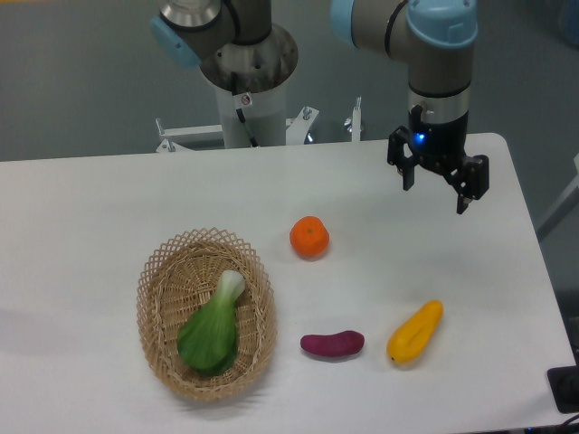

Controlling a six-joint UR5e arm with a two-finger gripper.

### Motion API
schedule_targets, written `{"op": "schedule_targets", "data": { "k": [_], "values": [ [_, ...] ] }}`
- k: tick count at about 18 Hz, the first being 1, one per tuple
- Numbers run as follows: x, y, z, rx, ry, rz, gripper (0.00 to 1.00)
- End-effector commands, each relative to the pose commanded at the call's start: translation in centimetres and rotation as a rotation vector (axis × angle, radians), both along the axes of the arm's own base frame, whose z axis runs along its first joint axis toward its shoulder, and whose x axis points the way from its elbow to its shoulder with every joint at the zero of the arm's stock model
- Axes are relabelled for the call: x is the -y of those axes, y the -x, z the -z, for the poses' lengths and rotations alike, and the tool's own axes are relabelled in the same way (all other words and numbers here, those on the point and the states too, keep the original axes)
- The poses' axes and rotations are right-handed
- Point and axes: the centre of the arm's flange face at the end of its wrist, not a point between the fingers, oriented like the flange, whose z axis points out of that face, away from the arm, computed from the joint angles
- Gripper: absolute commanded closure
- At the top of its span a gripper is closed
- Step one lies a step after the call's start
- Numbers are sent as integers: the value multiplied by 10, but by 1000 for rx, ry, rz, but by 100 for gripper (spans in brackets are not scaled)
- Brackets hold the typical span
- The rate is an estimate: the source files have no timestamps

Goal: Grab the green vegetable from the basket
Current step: 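Move the open gripper over the wicker basket above the bok choy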

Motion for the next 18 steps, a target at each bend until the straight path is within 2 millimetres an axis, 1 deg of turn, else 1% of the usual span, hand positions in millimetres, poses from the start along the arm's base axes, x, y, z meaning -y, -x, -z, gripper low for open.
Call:
{"op": "schedule_targets", "data": {
  "k": [5,9,11,12,13,14,17,18],
  "values": [
    [3,-5,-6,-4,-5,-2,0],
    [6,-18,8,14,-2,-1,0],
    [4,-27,6,29,-19,-62,0],
    [2,-31,9,45,-34,-115,0],
    [-1,-34,13,59,-49,-163,0],
    [-11,-41,17,73,-55,-182,0],
    [-47,-69,29,112,-55,-177,0],
    [-58,-77,31,128,-67,-210,0]
  ]
}}
